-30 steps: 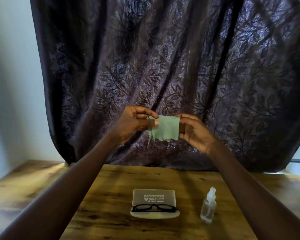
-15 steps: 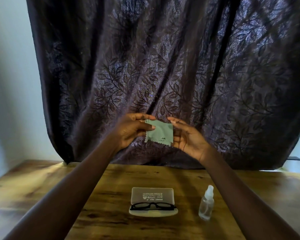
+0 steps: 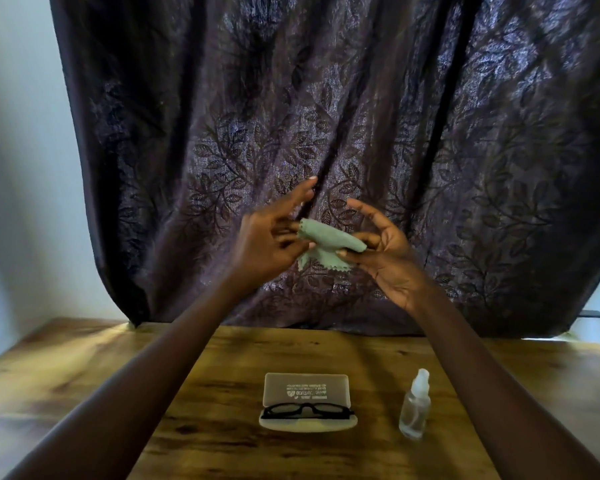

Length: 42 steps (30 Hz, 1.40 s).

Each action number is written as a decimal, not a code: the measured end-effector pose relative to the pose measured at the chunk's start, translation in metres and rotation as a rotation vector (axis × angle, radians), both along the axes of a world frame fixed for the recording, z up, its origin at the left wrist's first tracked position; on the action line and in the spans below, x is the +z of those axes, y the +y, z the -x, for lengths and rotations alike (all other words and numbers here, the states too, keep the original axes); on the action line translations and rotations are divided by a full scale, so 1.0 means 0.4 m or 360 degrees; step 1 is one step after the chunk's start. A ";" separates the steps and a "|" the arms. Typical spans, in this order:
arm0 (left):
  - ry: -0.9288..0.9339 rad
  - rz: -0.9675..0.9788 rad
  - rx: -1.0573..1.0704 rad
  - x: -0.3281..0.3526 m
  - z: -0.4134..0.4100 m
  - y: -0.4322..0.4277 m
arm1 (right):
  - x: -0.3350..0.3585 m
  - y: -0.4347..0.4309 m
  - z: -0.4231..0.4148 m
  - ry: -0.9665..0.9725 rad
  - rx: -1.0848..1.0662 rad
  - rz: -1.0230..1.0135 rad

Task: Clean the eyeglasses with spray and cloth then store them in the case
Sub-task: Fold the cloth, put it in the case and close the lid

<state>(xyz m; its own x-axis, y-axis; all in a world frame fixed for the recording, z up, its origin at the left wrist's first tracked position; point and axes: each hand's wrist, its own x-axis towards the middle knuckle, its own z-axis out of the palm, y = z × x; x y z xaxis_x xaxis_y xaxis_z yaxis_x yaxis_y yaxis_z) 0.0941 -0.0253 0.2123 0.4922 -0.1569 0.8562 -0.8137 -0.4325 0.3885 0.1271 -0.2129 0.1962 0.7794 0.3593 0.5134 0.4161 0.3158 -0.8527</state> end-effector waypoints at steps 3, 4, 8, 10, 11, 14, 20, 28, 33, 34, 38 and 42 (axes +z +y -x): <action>-0.0309 -0.0106 0.0126 -0.008 0.008 -0.017 | 0.006 0.010 0.005 -0.0123 -0.0075 -0.0101; -0.0338 -0.0138 0.0142 -0.012 0.009 -0.021 | 0.006 0.012 0.006 -0.0138 -0.0088 -0.0134; -0.0328 -0.0212 0.0236 -0.019 -0.002 -0.025 | 0.003 0.012 0.006 -0.0129 -0.0112 -0.0213; -0.0279 -0.0159 0.0259 -0.020 -0.008 -0.024 | 0.001 0.006 0.002 -0.0134 -0.0161 -0.0186; -0.0222 -0.0095 0.0244 -0.020 -0.010 -0.023 | 0.000 0.002 -0.001 -0.0137 -0.0196 -0.0164; -0.0099 0.0005 0.0157 -0.014 -0.010 -0.017 | -0.004 -0.012 -0.005 -0.0153 -0.0272 -0.0096; -0.0022 -0.0209 0.0037 -0.002 -0.004 -0.002 | -0.020 -0.015 -0.013 -0.0062 -0.0208 -0.0141; 0.0313 -0.0207 -0.0101 0.001 -0.005 0.027 | -0.024 -0.006 -0.016 0.0005 -0.0129 -0.0109; 0.0641 0.0105 -0.0186 -0.003 -0.014 0.027 | -0.021 -0.001 -0.018 0.0018 -0.0063 -0.0109; 0.0698 0.0185 -0.0228 -0.004 -0.014 0.026 | -0.020 0.000 -0.017 0.0018 -0.0040 -0.0116; 0.0680 0.0196 -0.0226 -0.010 -0.004 0.025 | -0.021 -0.003 -0.021 0.0022 -0.0022 -0.0164; 0.0528 0.0007 0.0016 -0.026 -0.006 0.014 | -0.035 0.000 -0.023 -0.0121 -0.0195 0.0042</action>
<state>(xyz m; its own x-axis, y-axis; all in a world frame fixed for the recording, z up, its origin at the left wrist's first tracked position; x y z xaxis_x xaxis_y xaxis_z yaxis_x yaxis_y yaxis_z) 0.0963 -0.0198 0.2018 0.7461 -0.1472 0.6494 -0.6379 -0.4376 0.6337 0.1363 -0.2129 0.1823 0.7775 0.2781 0.5640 0.5138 0.2363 -0.8247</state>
